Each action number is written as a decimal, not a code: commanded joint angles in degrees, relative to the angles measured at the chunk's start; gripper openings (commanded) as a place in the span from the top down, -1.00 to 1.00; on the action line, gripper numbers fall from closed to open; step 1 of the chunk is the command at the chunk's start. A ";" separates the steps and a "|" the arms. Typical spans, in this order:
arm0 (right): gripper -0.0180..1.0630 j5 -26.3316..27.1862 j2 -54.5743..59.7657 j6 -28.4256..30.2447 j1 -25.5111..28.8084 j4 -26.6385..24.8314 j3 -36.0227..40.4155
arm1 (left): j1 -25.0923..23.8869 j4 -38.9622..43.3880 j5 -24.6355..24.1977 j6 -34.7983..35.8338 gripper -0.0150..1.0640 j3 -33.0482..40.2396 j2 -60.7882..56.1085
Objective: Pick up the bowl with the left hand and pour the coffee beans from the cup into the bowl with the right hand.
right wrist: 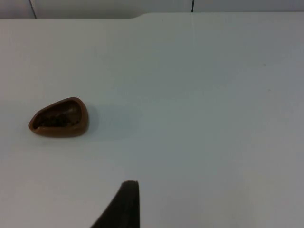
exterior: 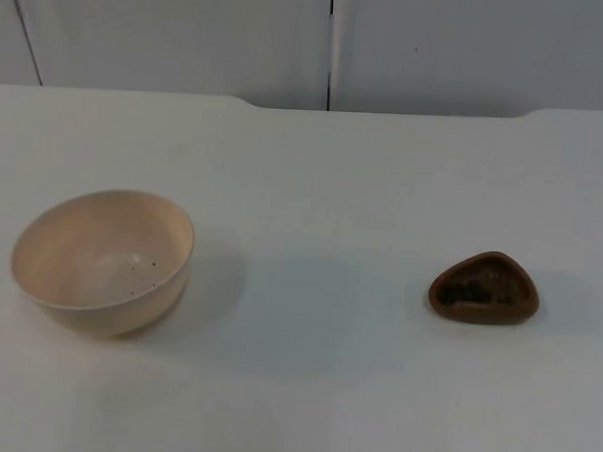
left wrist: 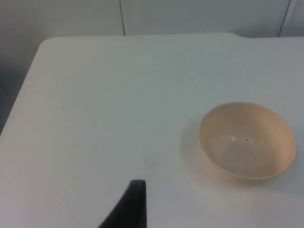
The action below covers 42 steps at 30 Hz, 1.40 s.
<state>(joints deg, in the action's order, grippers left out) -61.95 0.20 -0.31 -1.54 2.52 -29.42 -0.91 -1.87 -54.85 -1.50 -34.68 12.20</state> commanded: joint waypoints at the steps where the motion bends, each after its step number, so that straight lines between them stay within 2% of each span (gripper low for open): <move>1: -0.98 0.11 -0.20 -0.10 0.20 0.20 -0.11 | 0.26 -1.09 1.24 0.33 -0.97 -0.96 0.83; 19: -0.98 0.11 -0.20 -0.10 0.20 0.20 -0.11 | 0.26 -4.73 2.56 0.33 -0.97 -3.96 9.86; 25: -0.98 0.11 -0.20 -0.10 0.20 0.32 -0.11 | 0.26 -4.83 4.97 -0.35 -0.97 -3.96 16.40; 32: -0.98 0.11 -0.20 -0.10 0.20 0.32 -0.11 | 0.26 -9.36 10.69 -4.19 -0.97 -5.63 27.02; 42: -0.98 0.11 -0.20 -0.10 0.20 0.32 -0.11 | 0.26 -17.09 10.67 -11.00 -0.97 -11.46 38.83</move>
<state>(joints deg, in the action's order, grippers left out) -61.95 0.20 -0.31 -1.54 2.52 -29.42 -0.91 -16.60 -44.55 -10.93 -44.72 49.28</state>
